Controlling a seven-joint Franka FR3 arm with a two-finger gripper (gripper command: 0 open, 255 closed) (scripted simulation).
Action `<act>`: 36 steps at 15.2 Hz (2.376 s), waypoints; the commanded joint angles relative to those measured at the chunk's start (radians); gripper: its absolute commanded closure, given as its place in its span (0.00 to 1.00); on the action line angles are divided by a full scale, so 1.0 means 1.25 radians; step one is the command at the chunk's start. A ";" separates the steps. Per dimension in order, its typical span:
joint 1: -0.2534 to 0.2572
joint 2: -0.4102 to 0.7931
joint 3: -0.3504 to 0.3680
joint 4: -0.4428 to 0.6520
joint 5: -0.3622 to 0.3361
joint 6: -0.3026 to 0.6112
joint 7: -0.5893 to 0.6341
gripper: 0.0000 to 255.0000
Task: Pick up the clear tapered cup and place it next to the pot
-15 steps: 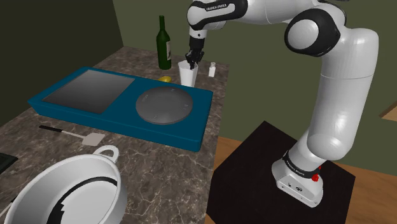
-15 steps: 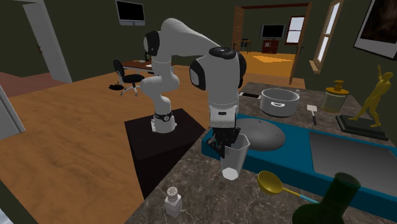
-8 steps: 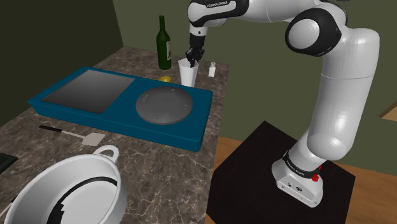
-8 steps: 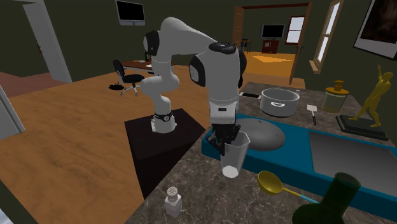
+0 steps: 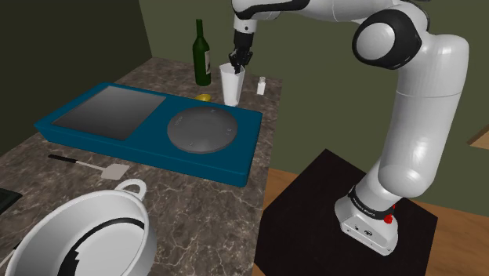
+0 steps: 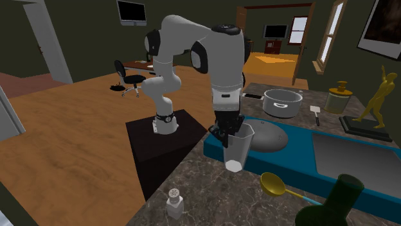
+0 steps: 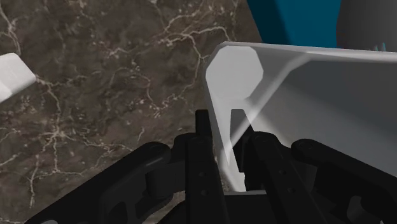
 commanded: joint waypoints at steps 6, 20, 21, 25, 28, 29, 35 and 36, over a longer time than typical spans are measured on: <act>-0.001 0.002 0.000 0.080 -0.002 -0.077 0.009 1.00; -0.009 0.058 0.001 0.319 0.000 -0.259 0.028 1.00; -0.010 0.066 0.001 0.343 0.001 -0.275 0.029 1.00; -0.015 0.111 0.003 0.462 0.004 -0.349 0.037 1.00; -0.021 0.178 0.007 0.612 0.007 -0.431 0.047 1.00; -0.023 0.194 0.008 0.644 0.008 -0.447 0.049 1.00; 0.065 -0.033 0.018 0.283 -0.007 -0.304 0.121 1.00; 0.077 -0.055 0.022 0.252 -0.009 -0.293 0.136 1.00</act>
